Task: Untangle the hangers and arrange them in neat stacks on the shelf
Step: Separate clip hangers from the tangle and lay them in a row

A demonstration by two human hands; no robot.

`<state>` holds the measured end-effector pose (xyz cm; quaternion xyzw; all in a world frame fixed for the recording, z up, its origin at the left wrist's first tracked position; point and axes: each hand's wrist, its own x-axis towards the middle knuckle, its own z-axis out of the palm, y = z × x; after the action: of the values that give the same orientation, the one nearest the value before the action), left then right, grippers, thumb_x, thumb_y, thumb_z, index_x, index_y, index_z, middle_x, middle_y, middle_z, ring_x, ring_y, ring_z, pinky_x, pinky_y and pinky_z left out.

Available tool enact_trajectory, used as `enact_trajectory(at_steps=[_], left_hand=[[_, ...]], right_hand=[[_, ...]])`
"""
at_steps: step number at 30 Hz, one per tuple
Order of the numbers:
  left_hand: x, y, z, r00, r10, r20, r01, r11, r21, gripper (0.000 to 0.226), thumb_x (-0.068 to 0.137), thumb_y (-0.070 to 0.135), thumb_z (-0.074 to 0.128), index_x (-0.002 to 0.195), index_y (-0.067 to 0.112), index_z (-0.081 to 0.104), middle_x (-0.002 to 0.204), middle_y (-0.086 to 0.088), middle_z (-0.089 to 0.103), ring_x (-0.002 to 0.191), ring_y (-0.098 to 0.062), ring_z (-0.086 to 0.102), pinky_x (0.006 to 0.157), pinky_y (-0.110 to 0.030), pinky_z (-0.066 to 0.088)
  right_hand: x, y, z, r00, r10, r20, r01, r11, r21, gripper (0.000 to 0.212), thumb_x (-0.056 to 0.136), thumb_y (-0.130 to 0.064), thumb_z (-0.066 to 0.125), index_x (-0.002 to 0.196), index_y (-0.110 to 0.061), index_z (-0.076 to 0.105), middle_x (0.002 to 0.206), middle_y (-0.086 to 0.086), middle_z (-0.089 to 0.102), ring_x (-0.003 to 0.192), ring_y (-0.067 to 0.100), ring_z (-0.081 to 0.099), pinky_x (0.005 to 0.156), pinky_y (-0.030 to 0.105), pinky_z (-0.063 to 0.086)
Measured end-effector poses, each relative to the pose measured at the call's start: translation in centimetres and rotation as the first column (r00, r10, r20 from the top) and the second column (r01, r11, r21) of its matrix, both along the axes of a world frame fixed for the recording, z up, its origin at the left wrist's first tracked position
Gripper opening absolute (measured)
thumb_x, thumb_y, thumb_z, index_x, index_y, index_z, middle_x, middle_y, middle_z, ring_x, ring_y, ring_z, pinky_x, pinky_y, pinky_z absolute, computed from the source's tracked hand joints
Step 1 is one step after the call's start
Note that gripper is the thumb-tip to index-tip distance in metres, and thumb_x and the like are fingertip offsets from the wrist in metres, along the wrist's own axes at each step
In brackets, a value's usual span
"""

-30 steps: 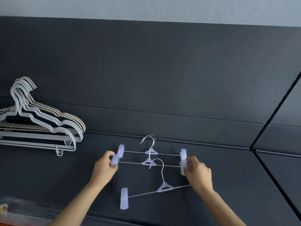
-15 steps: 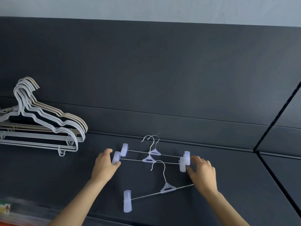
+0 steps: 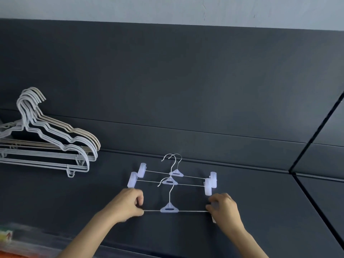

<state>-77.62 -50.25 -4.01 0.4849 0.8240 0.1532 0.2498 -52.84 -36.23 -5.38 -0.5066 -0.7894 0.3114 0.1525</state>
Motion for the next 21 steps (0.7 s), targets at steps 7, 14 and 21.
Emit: enact_trajectory(at_steps=[7,14,21], left_hand=[[-2.2,1.9,-1.4,0.923,0.38,0.051,-0.375,0.867,0.329,0.028,0.077,0.02,0.067,0.102,0.018,0.054,0.104,-0.004,0.051,0.103,-0.024,0.053,0.08,-0.034,0.045],[-2.4,3.5,-1.9,0.875,0.467,0.125,-0.483,0.832,0.274,0.012,0.077,0.006,0.058,0.089,0.006,0.057,0.087,-0.008,0.063,0.081,-0.025,0.059,0.068,-0.034,0.046],[-1.6,3.4,-1.7,0.893,0.423,0.152,-0.449,0.844,0.292,0.01,0.073,0.004,0.061,0.069,0.009,0.054,0.065,0.001,0.055,0.062,-0.016,0.051,0.055,-0.025,0.037]], right_hand=[[-1.9,1.9,0.4,0.99,-0.133,-0.039,0.135,0.988,0.07,0.018,0.087,-0.027,0.056,0.095,-0.012,0.051,0.094,0.006,0.057,0.09,0.023,0.053,0.061,0.029,0.038],[-2.6,2.7,0.7,0.982,-0.186,-0.018,0.184,0.981,-0.057,0.033,0.085,-0.019,0.055,0.112,-0.003,0.044,0.101,0.011,0.056,0.085,0.025,0.051,0.067,0.031,0.04],[-2.7,4.5,1.0,0.987,-0.144,-0.076,0.133,0.982,-0.13,0.011,0.082,-0.014,0.056,0.089,-0.006,0.051,0.086,0.011,0.052,0.076,0.024,0.044,0.063,0.029,0.034]])
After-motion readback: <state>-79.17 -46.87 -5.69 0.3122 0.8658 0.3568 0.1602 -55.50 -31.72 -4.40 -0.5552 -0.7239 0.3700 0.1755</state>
